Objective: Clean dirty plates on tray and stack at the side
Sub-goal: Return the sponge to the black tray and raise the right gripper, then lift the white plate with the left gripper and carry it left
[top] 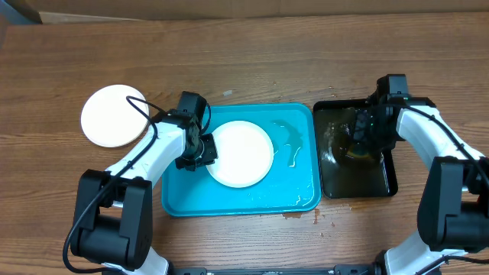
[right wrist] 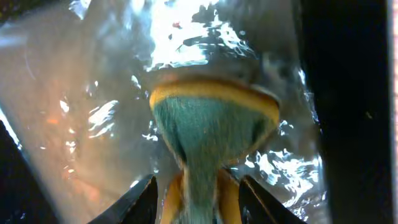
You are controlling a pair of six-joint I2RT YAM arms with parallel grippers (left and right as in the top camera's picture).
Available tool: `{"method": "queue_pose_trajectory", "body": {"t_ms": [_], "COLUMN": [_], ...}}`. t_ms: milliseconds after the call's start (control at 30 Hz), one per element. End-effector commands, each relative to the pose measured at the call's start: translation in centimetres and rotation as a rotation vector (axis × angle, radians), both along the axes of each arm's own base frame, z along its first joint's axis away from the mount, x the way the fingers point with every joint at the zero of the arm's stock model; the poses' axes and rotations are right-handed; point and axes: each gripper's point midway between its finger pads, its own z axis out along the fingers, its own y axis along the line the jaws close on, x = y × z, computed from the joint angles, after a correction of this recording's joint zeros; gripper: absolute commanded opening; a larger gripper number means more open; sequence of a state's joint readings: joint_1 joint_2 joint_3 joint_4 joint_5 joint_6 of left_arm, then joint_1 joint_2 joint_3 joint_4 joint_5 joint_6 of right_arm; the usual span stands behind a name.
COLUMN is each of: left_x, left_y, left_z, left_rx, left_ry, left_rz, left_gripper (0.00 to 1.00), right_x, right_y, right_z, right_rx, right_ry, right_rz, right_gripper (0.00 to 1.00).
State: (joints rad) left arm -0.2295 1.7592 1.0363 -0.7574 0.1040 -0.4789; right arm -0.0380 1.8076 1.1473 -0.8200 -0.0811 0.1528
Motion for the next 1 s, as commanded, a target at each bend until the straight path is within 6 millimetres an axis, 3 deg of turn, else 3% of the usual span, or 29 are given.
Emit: {"method": "queue_pose_trajectory", "body": {"t_ms": [0, 33, 133, 267, 400, 667, 967], "left_x": [-0.7, -0.7, -0.5, 0.2, 1.4, 4.8, 8.4], "left_y": [0.1, 0.1, 0.1, 0.3, 0.3, -0.7, -4.6], "left_z": [-0.8, -0.9, -0.8, 0.5, 2.7, 8.4, 14.3], "left_rx": [0.003, 0.002, 0.002, 0.018, 0.033, 0.039, -0.014], "left_ry": [0.014, 0.012, 0.008, -0.004, -0.025, -0.124, -0.299], "left_rz": [0.0, 0.0, -0.004, -0.034, -0.044, -0.106, -0.138], "left_gripper": [0.1, 0.04, 0.04, 0.04, 0.04, 0.04, 0.04], "right_x": [3.1, 3.6, 4.8, 6.0, 5.8, 4.8, 4.7], "right_y": [-0.6, -0.8, -1.6, -3.4, -5.6, -10.3, -10.9], "right_z": [3.7, 4.7, 7.4, 9.5, 9.6, 9.5, 9.6], "right_rx": [-0.002, -0.003, -0.007, -0.013, -0.016, -0.012, -0.015], "right_ry": [-0.084, -0.094, -0.127, -0.172, -0.173, -0.163, -0.168], "right_rz": [-0.011, -0.015, -0.034, -0.075, -0.132, -0.301, -0.316], "right_gripper": [0.45, 0.46, 0.49, 0.75, 0.91, 1.0, 1.0]}}
